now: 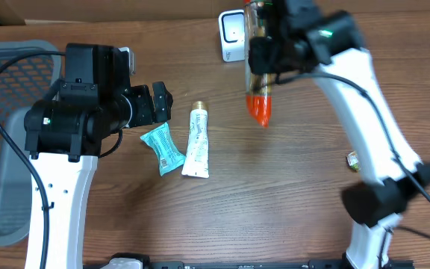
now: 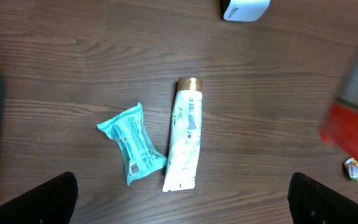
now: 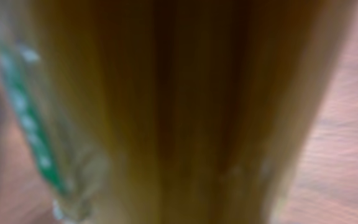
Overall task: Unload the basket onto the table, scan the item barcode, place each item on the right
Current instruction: 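Carry the spaghetti pack up to the white scanner and hold it there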
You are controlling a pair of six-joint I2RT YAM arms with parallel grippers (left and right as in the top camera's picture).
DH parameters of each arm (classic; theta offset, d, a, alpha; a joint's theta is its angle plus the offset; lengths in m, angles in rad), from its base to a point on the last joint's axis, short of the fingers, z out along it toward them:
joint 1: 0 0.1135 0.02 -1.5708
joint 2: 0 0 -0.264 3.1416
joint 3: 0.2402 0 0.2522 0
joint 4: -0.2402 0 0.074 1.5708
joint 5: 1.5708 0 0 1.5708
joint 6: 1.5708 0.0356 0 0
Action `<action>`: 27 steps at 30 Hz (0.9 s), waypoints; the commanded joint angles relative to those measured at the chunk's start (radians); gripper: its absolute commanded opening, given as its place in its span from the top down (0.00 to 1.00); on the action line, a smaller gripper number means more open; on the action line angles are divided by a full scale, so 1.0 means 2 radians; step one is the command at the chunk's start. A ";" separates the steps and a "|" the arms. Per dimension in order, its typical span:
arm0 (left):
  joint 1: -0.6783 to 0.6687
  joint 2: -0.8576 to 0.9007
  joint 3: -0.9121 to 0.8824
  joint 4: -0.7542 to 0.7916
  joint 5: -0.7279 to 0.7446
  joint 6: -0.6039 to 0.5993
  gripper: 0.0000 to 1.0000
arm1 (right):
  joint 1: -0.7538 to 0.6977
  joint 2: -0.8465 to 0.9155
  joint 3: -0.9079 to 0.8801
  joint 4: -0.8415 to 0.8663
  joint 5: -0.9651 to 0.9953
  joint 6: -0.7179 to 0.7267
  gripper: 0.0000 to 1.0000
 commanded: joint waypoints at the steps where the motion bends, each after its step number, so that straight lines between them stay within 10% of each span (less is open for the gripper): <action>1: -0.001 0.002 0.000 0.000 0.003 0.010 0.00 | 0.015 0.060 0.035 0.028 0.268 -0.013 0.96; 17: -0.001 0.002 0.000 0.000 0.003 0.010 0.00 | 0.020 0.229 0.035 0.376 0.500 -0.377 0.96; 27: -0.001 0.002 0.000 0.000 0.003 0.010 0.00 | 0.021 0.248 0.034 0.400 0.504 -0.430 0.96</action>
